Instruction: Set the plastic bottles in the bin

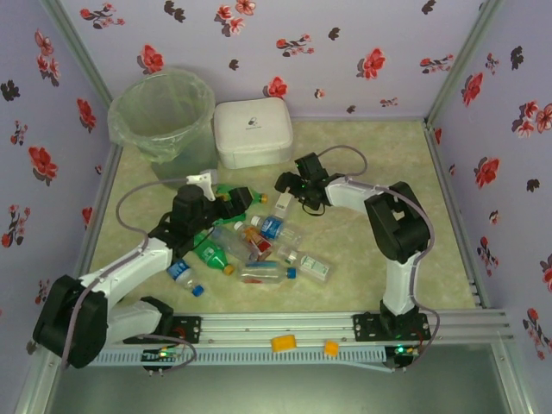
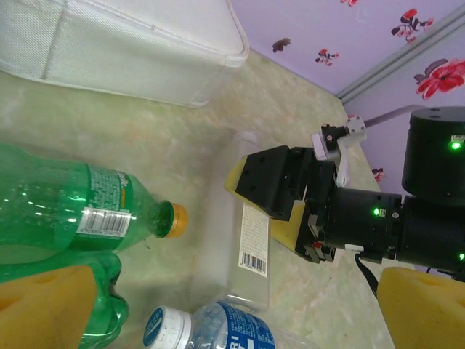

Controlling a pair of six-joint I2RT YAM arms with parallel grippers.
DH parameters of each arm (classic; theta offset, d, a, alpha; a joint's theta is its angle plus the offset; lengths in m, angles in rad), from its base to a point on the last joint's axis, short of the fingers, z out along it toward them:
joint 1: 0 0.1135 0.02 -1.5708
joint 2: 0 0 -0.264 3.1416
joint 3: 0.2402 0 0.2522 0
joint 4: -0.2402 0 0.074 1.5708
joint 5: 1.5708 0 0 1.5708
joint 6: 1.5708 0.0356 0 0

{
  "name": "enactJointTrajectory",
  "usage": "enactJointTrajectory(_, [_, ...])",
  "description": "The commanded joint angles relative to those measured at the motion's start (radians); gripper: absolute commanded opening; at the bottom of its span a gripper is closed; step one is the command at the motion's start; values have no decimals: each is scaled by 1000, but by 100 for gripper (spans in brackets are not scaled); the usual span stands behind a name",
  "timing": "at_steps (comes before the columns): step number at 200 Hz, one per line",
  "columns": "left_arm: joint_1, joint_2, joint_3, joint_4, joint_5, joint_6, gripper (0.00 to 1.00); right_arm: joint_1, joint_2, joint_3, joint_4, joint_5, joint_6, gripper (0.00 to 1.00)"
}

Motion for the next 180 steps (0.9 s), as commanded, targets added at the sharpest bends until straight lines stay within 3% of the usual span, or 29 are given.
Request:
enactJointTrajectory(1, [-16, 31, 27, 74, -24, -12, 100, 6, 34, 14, -8, 69, 13, 94])
enactJointTrajectory(50, [-33, 40, 43, 70, -27, -9, 100, 0, 44, -15, 60, 52, 47, 73])
enactJointTrajectory(104, [-51, 38, 36, 57, -28, 3, 100, -16, -6, -84, 152, 26, 73, 62])
enactJointTrajectory(180, [-77, 117, 118, 65, 68, 37, 100, -60, -140, -123, 253, -36, 42, 55])
